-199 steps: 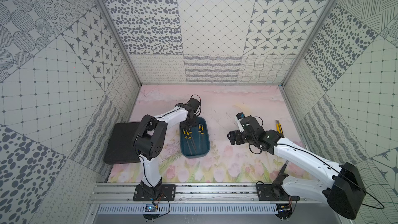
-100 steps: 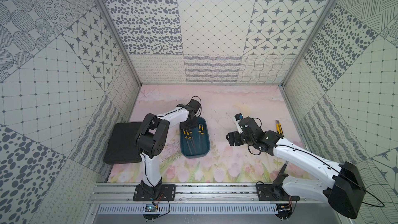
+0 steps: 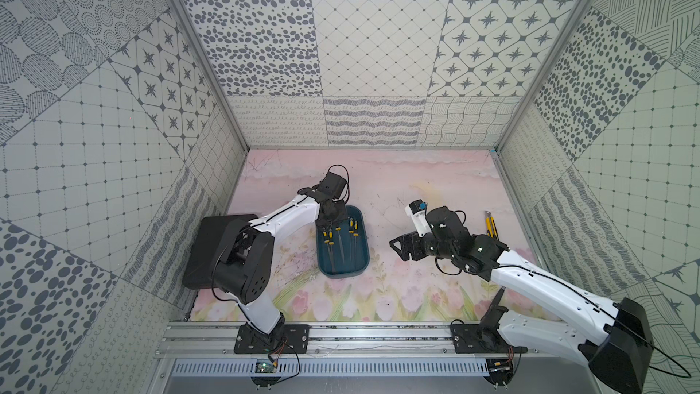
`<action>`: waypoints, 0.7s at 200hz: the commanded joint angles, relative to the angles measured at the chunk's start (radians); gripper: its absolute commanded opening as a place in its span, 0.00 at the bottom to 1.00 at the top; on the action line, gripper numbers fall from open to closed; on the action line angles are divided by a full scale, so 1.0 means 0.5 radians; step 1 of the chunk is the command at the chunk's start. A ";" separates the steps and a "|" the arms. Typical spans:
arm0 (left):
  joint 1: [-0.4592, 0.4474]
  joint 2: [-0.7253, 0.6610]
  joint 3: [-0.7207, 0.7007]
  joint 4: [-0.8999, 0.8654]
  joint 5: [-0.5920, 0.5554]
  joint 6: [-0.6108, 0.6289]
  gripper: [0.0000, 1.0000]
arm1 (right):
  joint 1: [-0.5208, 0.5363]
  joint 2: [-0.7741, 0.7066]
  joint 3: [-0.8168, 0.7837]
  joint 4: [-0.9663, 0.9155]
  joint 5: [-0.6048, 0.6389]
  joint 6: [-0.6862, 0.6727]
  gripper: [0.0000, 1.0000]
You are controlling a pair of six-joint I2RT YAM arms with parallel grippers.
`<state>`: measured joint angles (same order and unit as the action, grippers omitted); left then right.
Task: Take the file tool out of the storage box
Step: Pick up the file tool from the storage box.
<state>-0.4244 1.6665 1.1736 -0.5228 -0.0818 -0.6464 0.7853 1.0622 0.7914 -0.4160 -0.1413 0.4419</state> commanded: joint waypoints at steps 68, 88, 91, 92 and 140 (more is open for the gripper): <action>-0.042 -0.618 -0.350 0.474 0.621 -0.479 0.11 | 0.152 0.357 -0.035 0.817 -0.480 0.312 0.67; -0.060 -0.684 -0.367 0.470 0.626 -0.544 0.11 | 0.190 0.448 -0.015 0.878 -0.448 0.332 0.61; -0.064 -0.689 -0.368 0.466 0.624 -0.551 0.11 | 0.192 0.459 -0.014 0.890 -0.448 0.339 0.60; -0.066 -0.692 -0.368 0.464 0.626 -0.554 0.11 | 0.193 0.464 -0.013 0.891 -0.448 0.338 0.60; -0.083 -0.771 -0.367 0.414 0.585 -0.602 0.11 | 0.248 0.594 0.017 0.989 -0.451 0.389 0.44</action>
<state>-0.4583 1.3079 0.9897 -0.3557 0.1776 -0.8753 0.8940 1.3365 0.7666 -0.0074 -0.3599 0.6209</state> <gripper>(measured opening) 0.191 0.454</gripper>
